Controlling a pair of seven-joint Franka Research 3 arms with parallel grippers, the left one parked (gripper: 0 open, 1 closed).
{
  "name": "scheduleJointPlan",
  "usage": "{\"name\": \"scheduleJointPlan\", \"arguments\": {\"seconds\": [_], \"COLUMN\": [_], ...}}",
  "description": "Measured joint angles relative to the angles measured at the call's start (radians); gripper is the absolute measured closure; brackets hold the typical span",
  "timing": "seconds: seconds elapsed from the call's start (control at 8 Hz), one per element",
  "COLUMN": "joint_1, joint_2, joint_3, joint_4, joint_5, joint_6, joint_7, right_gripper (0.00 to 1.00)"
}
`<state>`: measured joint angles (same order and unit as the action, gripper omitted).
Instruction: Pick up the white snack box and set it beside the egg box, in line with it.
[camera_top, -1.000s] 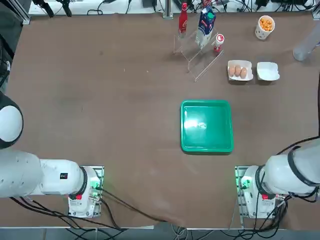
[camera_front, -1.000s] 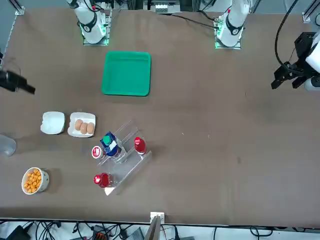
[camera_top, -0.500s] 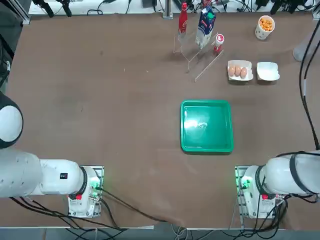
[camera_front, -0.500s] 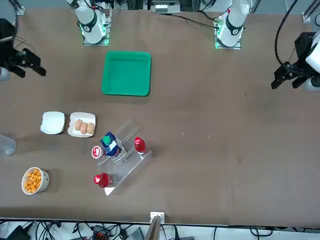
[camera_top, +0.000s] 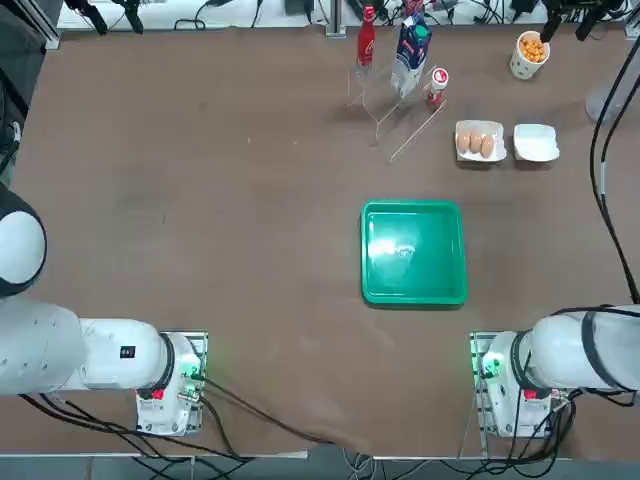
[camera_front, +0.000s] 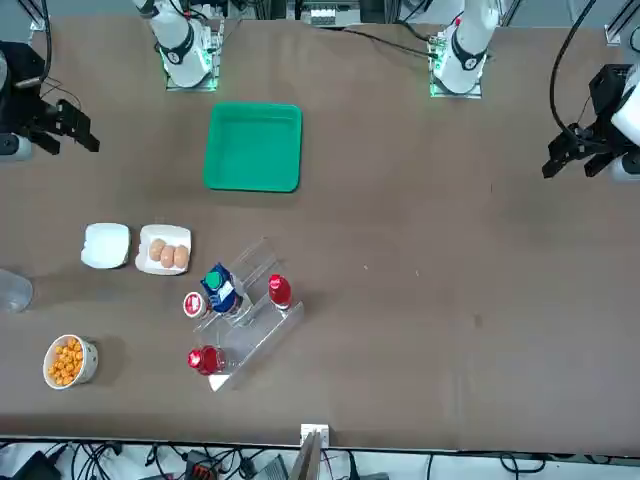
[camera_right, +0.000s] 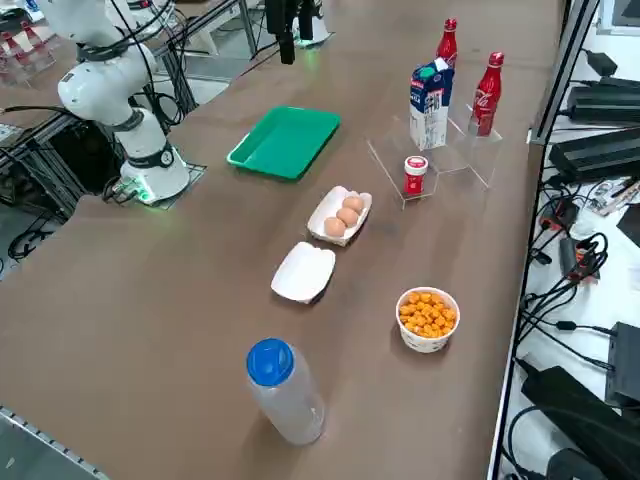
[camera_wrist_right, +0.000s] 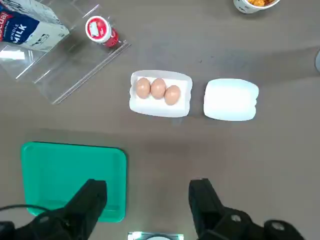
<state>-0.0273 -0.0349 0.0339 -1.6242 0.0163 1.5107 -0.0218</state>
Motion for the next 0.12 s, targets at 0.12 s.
{"name": "scheduleJointPlan", "arguments": {"seconds": [0.12], "joint_1": [0.000], "joint_2": [0.000], "joint_3": [0.000], "joint_4": [0.000], "joint_5": [0.000], "joint_6": [0.000], "joint_7": [0.000], "right_gripper": [0.00]}}
